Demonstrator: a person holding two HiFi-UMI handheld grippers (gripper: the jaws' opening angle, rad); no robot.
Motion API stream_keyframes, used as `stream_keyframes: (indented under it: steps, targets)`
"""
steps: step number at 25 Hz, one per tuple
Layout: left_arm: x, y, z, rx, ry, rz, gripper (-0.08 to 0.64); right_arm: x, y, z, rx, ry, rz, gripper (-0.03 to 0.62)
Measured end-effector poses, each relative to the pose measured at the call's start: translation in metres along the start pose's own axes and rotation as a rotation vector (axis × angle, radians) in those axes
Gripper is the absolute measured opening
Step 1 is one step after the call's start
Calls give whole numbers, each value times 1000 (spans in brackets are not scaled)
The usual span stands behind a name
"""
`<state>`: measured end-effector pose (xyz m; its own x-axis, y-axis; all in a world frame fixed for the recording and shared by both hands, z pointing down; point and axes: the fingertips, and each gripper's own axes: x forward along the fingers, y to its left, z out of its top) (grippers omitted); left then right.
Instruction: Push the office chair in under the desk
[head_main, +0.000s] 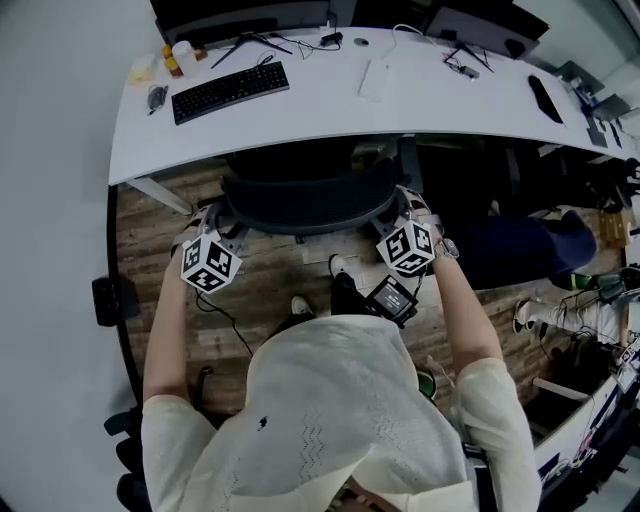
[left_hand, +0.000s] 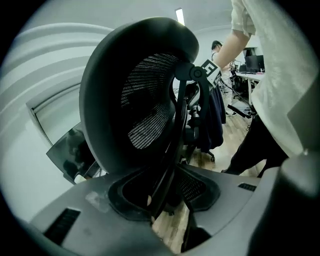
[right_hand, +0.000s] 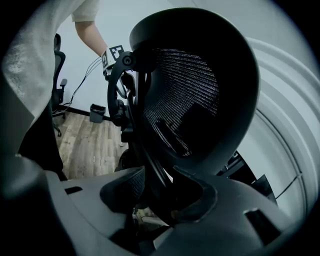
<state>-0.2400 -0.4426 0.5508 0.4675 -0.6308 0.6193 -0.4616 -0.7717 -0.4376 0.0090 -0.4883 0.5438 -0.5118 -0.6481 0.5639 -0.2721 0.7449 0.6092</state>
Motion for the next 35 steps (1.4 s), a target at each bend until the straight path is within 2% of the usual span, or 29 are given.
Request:
stream_keyframes:
  steps: [5,14,24,35]
  targets:
    - [4,1,5,29,-9,19,143,1,-7,-4,-11,-5,10,175]
    - [13,10,7,34,-16,65,149,9,-17,-8,-14,-4,5,176]
    - [32,30,9,16,29,51,150,28,-37,-14,2,9,8,175]
    - [47,51,9,11,27,75,150,46,-56,-15,-4,-1,17,173]
